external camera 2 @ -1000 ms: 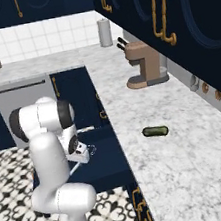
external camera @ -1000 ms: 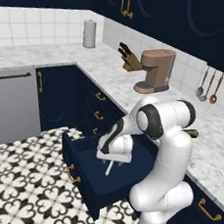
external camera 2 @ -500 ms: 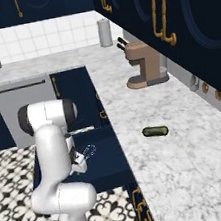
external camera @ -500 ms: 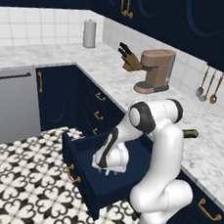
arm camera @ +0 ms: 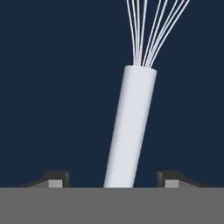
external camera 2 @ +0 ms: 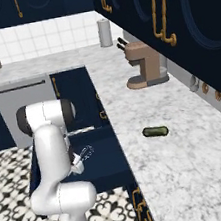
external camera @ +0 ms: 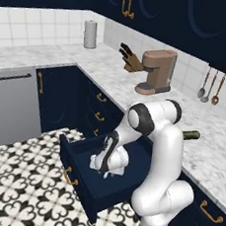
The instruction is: Pick the whisk from the drawer and place it on the counter.
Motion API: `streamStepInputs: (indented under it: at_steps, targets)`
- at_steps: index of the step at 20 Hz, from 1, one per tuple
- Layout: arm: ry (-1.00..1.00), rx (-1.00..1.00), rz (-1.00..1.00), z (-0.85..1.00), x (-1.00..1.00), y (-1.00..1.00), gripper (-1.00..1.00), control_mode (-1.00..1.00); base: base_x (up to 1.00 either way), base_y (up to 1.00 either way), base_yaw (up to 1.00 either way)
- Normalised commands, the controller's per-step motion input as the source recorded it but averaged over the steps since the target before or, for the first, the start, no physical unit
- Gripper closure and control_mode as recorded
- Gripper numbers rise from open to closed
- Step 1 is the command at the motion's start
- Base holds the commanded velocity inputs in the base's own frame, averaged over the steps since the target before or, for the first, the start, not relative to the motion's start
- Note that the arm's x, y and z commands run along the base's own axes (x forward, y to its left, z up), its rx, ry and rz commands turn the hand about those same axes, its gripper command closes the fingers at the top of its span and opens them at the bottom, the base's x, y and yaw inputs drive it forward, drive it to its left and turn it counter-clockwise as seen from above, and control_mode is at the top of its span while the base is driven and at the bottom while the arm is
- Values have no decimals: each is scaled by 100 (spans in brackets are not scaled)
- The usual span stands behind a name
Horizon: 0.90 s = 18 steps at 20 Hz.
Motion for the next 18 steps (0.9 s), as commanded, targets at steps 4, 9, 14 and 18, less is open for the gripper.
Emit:
streamStepInputs:
  at_steps: [4,9,14,18]
  targets:
    - [1,0,0,0,0,0,100,-100,0,0,0]
    - [-1,0,0,33,1,-1,100,-100,0,0,0]
    - [-13,0,0,100,-2,12,100,-100,0,0,0]
    - [-10,3,0,100,12,0,100,-100,0,0,0]
